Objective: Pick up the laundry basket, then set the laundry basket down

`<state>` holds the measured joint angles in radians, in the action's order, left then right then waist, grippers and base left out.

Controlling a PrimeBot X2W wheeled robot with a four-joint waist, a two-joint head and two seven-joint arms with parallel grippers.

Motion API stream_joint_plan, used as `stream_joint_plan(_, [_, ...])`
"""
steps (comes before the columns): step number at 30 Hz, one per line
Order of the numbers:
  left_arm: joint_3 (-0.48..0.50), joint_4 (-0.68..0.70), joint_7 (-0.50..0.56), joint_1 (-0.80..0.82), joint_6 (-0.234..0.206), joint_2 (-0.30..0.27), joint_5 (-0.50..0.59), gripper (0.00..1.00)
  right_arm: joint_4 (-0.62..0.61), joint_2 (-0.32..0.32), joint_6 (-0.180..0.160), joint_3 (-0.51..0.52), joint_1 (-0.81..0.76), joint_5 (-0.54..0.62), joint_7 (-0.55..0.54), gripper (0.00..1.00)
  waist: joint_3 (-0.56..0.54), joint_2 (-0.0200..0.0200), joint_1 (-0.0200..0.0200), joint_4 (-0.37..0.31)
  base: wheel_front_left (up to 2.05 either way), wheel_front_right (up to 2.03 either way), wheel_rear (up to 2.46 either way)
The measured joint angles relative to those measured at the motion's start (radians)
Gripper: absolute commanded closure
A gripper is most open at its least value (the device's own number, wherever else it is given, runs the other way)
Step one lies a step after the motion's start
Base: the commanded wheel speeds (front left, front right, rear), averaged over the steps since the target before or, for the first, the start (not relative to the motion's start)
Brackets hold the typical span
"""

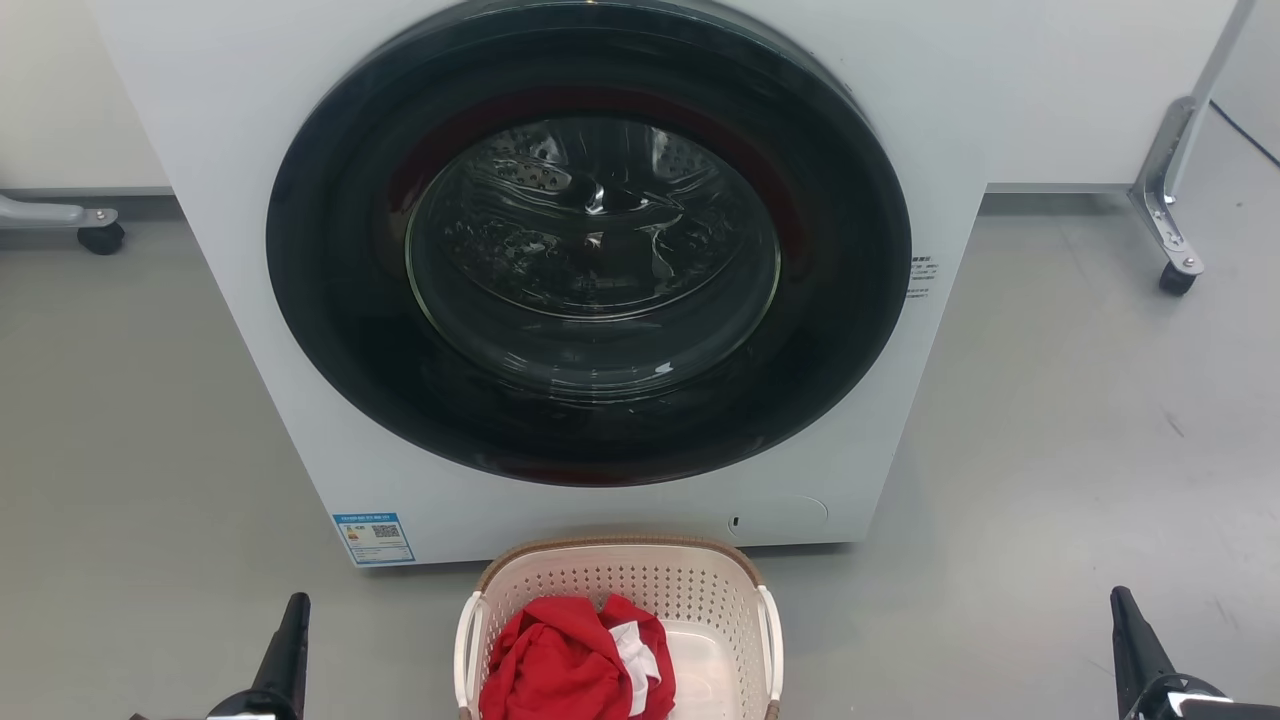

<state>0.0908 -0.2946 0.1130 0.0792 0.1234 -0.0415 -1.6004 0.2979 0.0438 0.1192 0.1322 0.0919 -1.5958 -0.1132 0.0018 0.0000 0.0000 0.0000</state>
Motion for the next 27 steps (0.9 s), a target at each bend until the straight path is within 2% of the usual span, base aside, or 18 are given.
stream_joint_plan(27, [0.000,-0.001,0.000,0.000,0.000,0.000,0.000,1.00,0.000,0.000,0.000,0.000,0.000,0.000,0.000,1.00,0.000,0.0000,0.0000,0.000,0.00,0.00,0.00])
